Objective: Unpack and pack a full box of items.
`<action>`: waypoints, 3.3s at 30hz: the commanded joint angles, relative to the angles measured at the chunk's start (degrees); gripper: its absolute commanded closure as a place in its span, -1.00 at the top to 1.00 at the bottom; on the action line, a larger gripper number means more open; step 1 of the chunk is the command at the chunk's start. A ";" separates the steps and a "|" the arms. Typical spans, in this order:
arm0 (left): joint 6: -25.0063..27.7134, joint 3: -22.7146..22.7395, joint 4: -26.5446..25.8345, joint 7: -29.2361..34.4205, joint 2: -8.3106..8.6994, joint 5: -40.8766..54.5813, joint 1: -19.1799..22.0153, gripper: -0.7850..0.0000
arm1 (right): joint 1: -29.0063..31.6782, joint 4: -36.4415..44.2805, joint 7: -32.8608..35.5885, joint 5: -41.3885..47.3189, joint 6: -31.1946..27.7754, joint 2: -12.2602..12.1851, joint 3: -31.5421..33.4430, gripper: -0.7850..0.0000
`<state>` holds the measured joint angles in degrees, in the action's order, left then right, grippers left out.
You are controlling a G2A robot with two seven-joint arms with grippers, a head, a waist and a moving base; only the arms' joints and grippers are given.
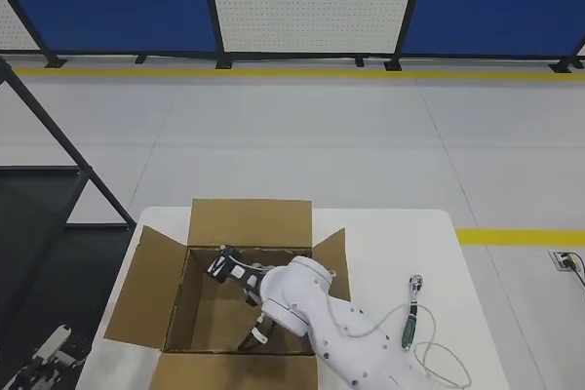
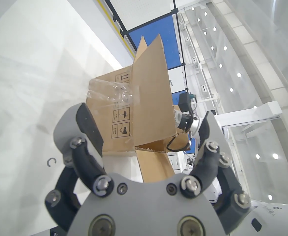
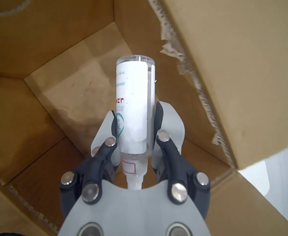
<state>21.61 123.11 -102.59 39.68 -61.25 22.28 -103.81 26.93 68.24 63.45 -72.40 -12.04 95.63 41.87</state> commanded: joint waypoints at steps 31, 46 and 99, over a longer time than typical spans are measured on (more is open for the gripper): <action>0.00 0.00 0.00 0.00 0.00 0.00 0.00 1.00 | -10.55 -30.05 -10.64 12.24 -3.94 9.87 -6.34 0.99; 0.00 0.00 0.00 0.00 0.00 0.00 0.00 1.00 | 8.22 22.73 1.03 -6.35 -1.14 1.19 5.62 1.00; 0.00 0.00 0.00 0.00 0.00 0.00 0.00 1.00 | 46.10 50.03 2.44 -24.29 16.15 -4.64 45.91 1.00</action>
<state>21.61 123.11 -102.59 39.68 -61.25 22.28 -103.81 74.36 120.63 64.60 -96.05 1.40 90.91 88.42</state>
